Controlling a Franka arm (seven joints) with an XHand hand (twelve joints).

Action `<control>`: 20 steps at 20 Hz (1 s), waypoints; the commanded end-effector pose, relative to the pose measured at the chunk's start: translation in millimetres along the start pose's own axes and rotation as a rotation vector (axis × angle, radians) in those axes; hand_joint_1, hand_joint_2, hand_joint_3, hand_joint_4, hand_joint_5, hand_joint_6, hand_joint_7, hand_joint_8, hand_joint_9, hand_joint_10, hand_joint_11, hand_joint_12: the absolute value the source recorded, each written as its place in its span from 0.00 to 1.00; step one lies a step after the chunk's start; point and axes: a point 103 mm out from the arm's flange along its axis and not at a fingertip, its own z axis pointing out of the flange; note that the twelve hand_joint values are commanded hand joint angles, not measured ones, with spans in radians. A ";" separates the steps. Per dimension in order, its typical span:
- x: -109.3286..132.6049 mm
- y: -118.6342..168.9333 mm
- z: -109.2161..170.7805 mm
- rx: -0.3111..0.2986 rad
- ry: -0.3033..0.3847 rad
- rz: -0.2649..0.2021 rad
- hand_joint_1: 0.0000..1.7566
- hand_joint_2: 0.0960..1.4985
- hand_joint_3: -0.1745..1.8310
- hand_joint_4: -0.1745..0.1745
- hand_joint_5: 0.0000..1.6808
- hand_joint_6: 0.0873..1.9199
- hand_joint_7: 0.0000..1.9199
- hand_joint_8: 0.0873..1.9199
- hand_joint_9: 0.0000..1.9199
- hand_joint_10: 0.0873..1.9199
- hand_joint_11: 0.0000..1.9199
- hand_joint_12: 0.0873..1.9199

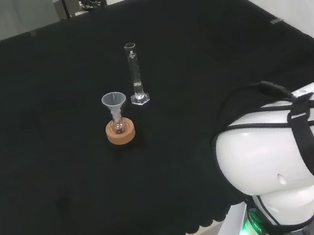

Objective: Pick up the graduated cylinder.

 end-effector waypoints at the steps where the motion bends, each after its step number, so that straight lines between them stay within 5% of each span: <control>1: 0.0 0.1 -0.7 -0.008 -0.008 0.002 0.05 0.84 0.12 0.44 0.13 0.00 0.00 0.22 0.22 0.00 0.01 0.72; 10: 0.8 1.1 -2.3 -0.013 -0.019 0.018 0.00 0.90 0.14 0.47 0.13 0.00 0.00 0.22 0.22 0.00 0.01 0.71; 20: -26.6 16.8 34.4 0.019 0.000 0.074 0.00 0.90 0.14 0.46 0.14 0.00 0.01 0.22 0.23 0.00 0.02 0.70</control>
